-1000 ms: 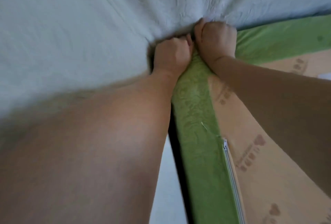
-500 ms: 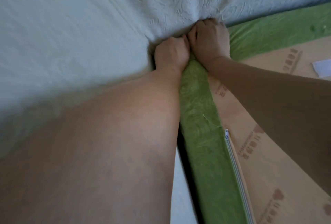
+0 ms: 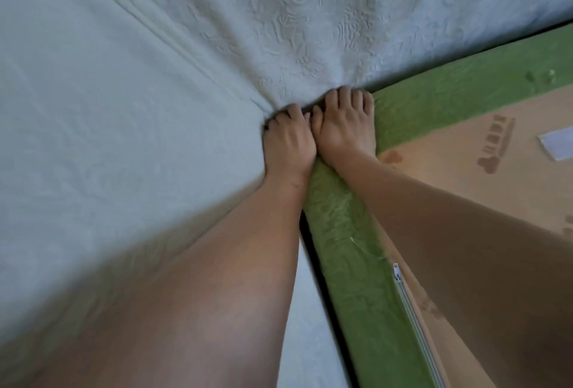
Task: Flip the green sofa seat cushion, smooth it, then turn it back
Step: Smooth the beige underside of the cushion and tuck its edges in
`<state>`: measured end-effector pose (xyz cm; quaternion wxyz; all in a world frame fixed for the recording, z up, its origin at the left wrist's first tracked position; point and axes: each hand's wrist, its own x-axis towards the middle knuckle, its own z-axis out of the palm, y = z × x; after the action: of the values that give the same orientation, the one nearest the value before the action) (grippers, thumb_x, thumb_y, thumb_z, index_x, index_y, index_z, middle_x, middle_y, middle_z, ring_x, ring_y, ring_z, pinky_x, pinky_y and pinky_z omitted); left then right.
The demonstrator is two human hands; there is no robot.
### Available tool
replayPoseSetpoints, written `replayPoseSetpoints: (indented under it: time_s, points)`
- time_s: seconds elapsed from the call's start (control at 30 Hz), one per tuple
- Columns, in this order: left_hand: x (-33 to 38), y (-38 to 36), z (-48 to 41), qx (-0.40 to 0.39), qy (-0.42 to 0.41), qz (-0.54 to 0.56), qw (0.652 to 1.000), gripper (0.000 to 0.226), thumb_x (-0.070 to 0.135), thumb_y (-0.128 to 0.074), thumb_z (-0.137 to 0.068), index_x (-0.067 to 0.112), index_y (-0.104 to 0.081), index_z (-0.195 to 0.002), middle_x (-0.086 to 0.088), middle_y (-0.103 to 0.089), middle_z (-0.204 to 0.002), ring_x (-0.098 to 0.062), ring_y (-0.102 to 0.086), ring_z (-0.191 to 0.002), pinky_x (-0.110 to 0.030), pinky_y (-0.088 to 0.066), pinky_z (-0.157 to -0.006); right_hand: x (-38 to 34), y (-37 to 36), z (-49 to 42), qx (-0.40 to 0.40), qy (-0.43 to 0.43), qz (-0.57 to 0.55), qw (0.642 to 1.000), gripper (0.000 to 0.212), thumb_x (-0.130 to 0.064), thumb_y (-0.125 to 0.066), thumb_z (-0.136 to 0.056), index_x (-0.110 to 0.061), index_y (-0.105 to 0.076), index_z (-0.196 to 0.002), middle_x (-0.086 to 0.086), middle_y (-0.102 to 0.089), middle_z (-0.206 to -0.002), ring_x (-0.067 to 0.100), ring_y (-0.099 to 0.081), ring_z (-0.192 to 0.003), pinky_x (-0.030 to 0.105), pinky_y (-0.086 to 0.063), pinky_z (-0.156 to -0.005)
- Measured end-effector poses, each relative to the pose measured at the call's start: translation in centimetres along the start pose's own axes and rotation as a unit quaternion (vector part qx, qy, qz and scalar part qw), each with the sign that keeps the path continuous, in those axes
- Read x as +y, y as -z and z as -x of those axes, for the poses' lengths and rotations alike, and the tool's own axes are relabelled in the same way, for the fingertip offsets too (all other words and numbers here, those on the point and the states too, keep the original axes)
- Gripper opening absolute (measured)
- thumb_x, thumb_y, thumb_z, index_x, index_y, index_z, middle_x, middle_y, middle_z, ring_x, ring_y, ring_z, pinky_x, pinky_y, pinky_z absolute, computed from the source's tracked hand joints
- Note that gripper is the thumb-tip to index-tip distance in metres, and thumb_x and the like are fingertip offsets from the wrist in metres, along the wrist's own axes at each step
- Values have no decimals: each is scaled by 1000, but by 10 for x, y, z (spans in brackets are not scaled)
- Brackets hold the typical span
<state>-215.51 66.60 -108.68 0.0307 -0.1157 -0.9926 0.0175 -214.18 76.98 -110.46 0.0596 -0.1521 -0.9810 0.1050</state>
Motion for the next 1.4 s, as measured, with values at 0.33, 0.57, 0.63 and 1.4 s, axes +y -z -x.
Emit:
replayPoseSetpoints:
  time_s: [0.33,0.57,0.63,1.4]
  points:
    - [9,1,46,30,39,279,959,51,26,-41,-105,-4,-38,-146,-25,-38,-151,-36,-33,-143,-38,-15,-122,-12,28,33,-104,-30,79,991,70,-51,-19,-103,-7,-15,-157,27,-8,-162,45,-3,-150,65,5,-117]
    - [3,55,100,-315,154,453,820,75,12,-40,-102,28,7,-158,-6,0,-167,-20,-9,-153,-37,-14,-125,-6,65,112,-237,100,122,959,68,-46,-19,-104,-20,14,-157,11,17,-165,38,14,-151,61,3,-120]
    - [-3,81,115,-393,158,409,808,79,5,-39,-95,36,-1,-158,-7,-19,-164,-27,-32,-145,-39,-33,-117,-1,88,133,-289,159,140,934,75,-47,-28,-102,-19,14,-157,5,17,-165,37,15,-151,59,1,-120]
    - [31,668,237,-187,-235,134,944,57,45,-22,-107,26,-9,-159,3,-6,-167,-12,-2,-153,-35,-19,-121,-2,689,256,-167,101,48,980,101,-54,19,-66,-22,1,-160,-7,2,-167,18,5,-154,44,-2,-123]
